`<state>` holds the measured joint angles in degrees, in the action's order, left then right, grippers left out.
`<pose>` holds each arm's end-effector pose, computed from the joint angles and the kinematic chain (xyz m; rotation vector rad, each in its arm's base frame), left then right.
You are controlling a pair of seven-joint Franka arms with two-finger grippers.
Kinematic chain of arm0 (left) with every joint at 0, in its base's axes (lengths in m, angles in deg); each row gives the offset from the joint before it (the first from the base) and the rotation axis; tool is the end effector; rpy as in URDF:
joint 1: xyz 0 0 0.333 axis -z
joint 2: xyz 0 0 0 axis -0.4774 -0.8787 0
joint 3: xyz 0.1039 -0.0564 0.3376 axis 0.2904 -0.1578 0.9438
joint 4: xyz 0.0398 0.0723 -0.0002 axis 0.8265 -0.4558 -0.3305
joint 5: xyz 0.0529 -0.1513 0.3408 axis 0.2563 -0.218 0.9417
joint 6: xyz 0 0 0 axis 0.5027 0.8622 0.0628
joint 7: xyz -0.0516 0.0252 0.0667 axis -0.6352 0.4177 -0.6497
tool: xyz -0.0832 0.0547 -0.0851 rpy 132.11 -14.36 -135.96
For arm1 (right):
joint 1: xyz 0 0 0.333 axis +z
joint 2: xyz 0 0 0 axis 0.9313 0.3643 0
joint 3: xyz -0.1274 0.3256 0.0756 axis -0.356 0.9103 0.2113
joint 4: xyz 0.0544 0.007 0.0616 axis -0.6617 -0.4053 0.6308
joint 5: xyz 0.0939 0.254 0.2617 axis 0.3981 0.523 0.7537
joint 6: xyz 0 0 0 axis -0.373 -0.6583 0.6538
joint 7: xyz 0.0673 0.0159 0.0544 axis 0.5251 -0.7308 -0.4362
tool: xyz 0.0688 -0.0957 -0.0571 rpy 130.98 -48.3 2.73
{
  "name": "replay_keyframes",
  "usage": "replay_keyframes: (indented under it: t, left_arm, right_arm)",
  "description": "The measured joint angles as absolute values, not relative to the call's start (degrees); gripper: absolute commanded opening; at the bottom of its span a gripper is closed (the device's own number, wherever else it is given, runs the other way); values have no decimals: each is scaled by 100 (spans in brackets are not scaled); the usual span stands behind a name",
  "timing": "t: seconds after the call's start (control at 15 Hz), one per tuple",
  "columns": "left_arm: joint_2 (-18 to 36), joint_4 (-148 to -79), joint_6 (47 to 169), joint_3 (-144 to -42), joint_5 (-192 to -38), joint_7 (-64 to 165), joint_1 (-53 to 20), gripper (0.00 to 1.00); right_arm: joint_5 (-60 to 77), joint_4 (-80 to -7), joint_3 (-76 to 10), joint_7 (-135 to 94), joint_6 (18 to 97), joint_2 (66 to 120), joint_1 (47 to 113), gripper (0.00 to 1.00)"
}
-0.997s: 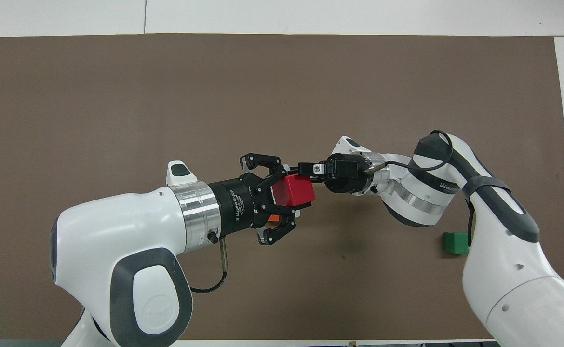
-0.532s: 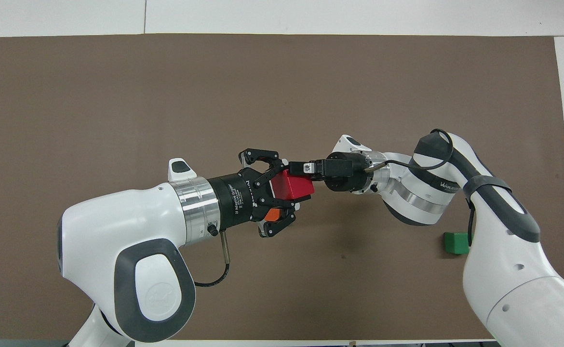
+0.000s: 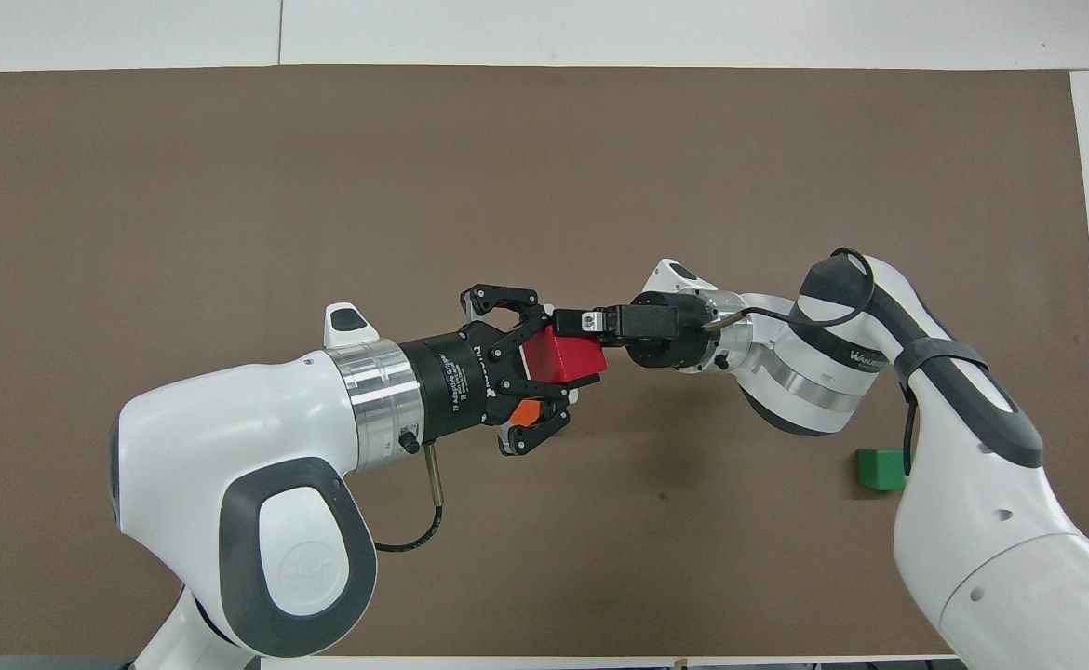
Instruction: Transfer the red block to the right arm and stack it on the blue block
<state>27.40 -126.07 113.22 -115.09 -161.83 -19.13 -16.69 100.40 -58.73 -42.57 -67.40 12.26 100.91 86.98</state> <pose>0.4239 -0.3456 0.5500 1.4705 1.6713 -0.7044 0.5382 0.2901 0.4032 -0.9959 -0.0397 -0.0357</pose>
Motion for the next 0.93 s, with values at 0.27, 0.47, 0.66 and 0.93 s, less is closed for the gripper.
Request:
replay_keyframes:
  t: [0.27,0.47,0.66,0.93]
  left_arm:
    - [2738,-12596,11325,-11504,-16183,-1897,-1669,0]
    - [2738,-12587,11328,-11499,-16184,-1885,-1669,100]
    - [2738,-12583,11329,-11496,-16184,-1880,-1671,100]
    - [2739,-12581,11291,-11485,-16199,-1864,-1696,100]
  right_arm:
    - [10040,-5852,-4258,-6740,1235,10091,8697,0]
    - [10040,-5832,-4257,-6740,1244,10091,8697,0]
    - [10040,-5821,-4257,-6740,1251,10091,8698,0]
    - [10040,-5793,-4245,-6736,1304,10091,8703,0]
